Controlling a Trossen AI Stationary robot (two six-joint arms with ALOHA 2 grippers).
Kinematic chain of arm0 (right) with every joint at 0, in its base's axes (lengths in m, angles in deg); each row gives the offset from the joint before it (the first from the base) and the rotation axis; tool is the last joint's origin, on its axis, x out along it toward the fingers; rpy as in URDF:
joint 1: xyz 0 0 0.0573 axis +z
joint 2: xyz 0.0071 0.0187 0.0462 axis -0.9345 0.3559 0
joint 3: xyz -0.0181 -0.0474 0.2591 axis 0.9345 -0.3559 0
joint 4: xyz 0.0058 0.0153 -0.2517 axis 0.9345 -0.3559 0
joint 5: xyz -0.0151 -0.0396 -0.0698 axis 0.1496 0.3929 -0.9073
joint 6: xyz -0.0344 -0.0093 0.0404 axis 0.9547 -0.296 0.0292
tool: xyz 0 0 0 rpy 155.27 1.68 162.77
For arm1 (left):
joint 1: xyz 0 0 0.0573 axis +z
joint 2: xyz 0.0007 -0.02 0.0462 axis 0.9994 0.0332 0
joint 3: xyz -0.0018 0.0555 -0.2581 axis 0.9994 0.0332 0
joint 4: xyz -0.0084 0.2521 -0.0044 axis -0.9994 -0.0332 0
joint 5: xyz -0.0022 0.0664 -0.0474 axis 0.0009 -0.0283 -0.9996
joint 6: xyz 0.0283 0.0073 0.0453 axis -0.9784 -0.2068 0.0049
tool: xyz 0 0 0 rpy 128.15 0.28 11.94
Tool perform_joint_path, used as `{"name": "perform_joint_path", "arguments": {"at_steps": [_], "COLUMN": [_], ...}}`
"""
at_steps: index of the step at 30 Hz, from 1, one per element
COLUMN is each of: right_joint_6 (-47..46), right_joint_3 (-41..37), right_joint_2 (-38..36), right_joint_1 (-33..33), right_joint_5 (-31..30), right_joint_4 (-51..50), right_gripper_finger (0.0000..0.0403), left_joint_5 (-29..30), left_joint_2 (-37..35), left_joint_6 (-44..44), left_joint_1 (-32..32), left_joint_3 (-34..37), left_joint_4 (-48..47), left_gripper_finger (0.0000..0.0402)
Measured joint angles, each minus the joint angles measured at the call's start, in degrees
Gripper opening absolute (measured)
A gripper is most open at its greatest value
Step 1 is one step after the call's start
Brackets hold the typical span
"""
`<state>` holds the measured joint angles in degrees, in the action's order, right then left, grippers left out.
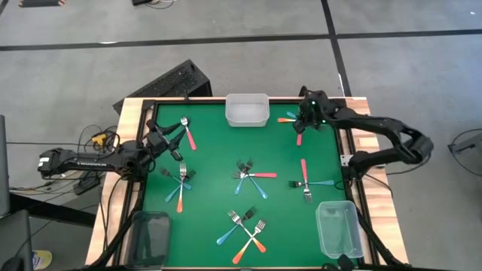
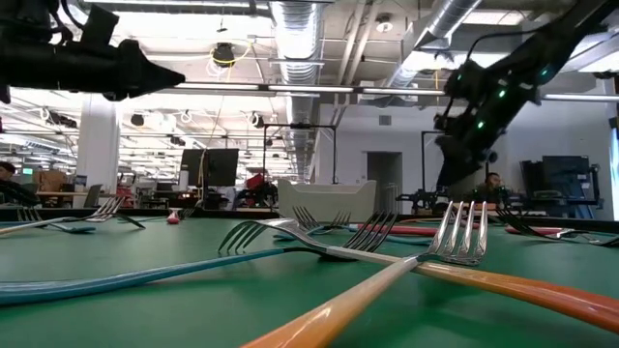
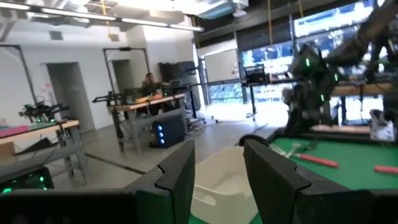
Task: Sort silverware by color (type)
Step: Put the top right orange fork into the transparent bin
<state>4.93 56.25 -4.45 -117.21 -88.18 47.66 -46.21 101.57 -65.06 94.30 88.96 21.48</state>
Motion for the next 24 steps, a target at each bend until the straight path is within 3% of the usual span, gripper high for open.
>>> {"name": "perform_joint_path", "arguments": {"at_steps": [8,14,24], "right_joint_6": [4.67,3.85,9.98], "right_joint_3": [0.14,4.99,9.99], "right_joint_2": [8.93,11.54,12.27], "right_joint_1": [-0.02,0.0,-0.98], "right_joint_5": [-0.28,-0.84,-0.94], "right_joint_4": [2.43,-3.45,-5.52], "right_gripper_finger": [0.0151,0.0151,0.0151], "left_joint_5": [-4.97,-11.21,-12.49], "left_joint_2": [0.0,-0.02,0.0], "left_joint_6": [4.63,4.98,11.38], "left_joint_1": [3.33,4.36,3.42], "left_joint_3": [0.02,-0.18,-0.94], "left_joint_4": [1.57,5.11,-8.92], "left_gripper_finger": [0.013,0.0129,0.0129]}}
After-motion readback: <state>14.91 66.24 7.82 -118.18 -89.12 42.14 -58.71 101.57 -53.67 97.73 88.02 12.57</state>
